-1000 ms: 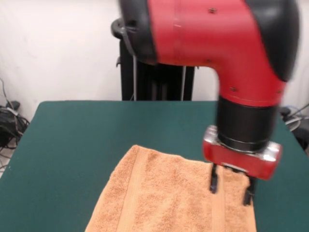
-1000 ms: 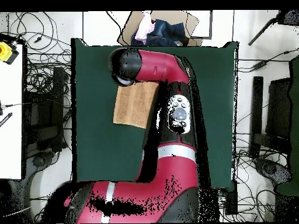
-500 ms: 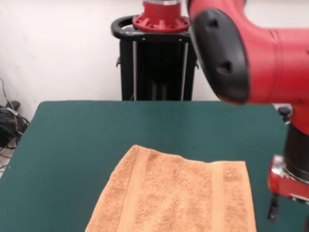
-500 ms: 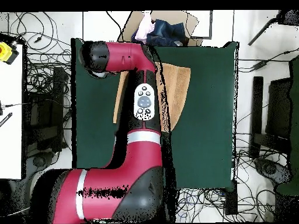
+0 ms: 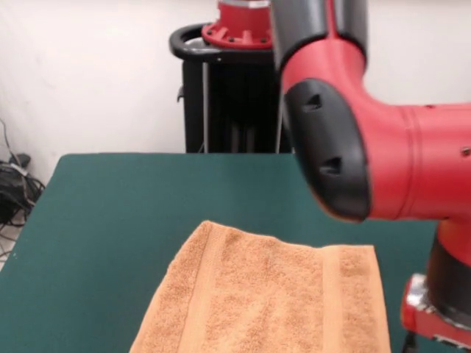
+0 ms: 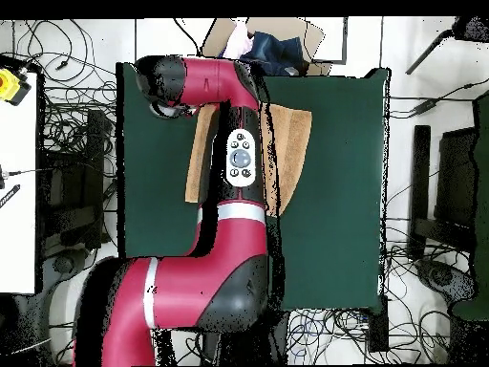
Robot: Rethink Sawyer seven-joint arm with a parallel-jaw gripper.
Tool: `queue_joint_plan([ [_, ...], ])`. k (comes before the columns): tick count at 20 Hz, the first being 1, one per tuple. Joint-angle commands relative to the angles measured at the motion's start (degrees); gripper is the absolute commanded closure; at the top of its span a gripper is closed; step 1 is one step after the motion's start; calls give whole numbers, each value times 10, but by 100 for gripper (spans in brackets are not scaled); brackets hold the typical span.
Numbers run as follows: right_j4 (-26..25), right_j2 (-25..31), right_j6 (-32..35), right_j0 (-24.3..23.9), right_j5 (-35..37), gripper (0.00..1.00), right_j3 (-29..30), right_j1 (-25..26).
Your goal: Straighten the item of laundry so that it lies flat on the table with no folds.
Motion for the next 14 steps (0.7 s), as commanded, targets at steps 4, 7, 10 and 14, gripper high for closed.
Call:
queue_joint_plan([
  [4,20,27,35,-57,130,0,-86,20],
  [7,18,46,14,-56,122,0,-120,50],
  [10,20,35,52,-40,138,0,-129,44],
  [14,32,12,110,-15,207,0,-132,-3],
])
